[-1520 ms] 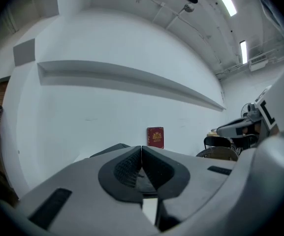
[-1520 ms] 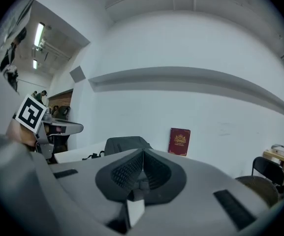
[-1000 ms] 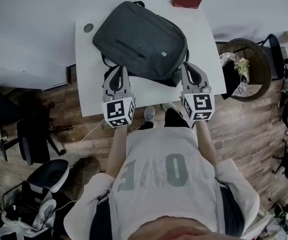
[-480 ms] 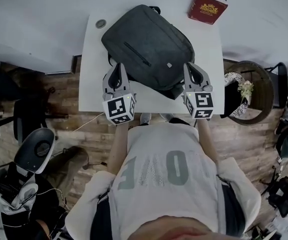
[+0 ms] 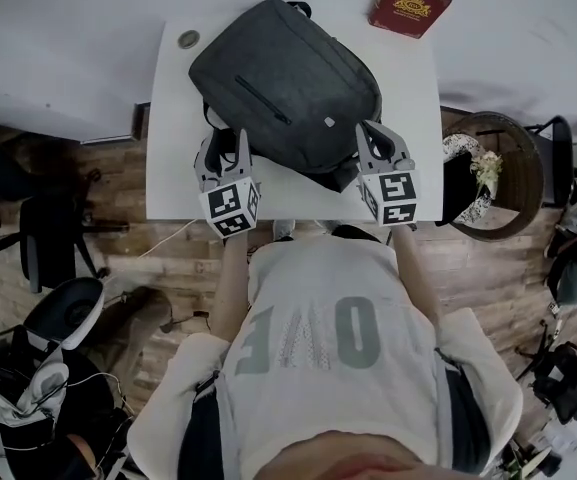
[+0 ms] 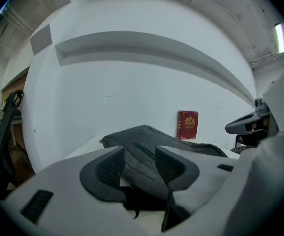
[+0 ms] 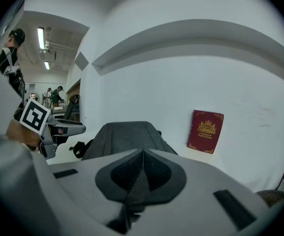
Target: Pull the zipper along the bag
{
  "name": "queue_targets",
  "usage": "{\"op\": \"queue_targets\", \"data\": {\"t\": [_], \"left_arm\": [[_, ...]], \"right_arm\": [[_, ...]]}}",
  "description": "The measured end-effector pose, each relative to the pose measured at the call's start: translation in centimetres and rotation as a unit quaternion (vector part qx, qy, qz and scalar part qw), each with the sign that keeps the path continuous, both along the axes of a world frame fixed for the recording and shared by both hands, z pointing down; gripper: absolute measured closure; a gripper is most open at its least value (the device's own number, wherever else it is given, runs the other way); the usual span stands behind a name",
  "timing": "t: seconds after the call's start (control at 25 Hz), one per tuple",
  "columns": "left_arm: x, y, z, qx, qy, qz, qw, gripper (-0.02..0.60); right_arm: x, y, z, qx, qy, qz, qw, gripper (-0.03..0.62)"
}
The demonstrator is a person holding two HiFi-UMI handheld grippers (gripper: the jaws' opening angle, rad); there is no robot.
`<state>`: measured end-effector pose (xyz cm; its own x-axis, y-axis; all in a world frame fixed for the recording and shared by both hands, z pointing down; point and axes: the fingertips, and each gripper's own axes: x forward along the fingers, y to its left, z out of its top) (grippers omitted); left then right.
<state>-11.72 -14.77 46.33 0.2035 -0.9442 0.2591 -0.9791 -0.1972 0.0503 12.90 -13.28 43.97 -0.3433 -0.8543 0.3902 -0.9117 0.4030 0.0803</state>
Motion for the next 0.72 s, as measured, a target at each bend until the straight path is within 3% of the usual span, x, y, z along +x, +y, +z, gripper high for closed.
{"op": "queue_targets", "data": {"t": [0.16,0.32,0.72], "left_arm": [[-0.3,0.8,3.9,-0.057,-0.021,0.006,0.9982,0.399],[-0.3,1.9,6.3,-0.091,-0.036,0.013,0.9951,0.400],[-1.6,0.6,7.5,-0.110,-0.080,0.012,0.9906,0.400]], "right_arm": [[-0.9,-0.4,4.4,-0.056,0.014,-0.027,0.998,0.566],[-2.3,-0.1,8.2,-0.098,0.062,-0.068,0.991,0.566],[-2.2,0.0,12.4,-0.203,0.076,-0.076,0.973,0.568]]}}
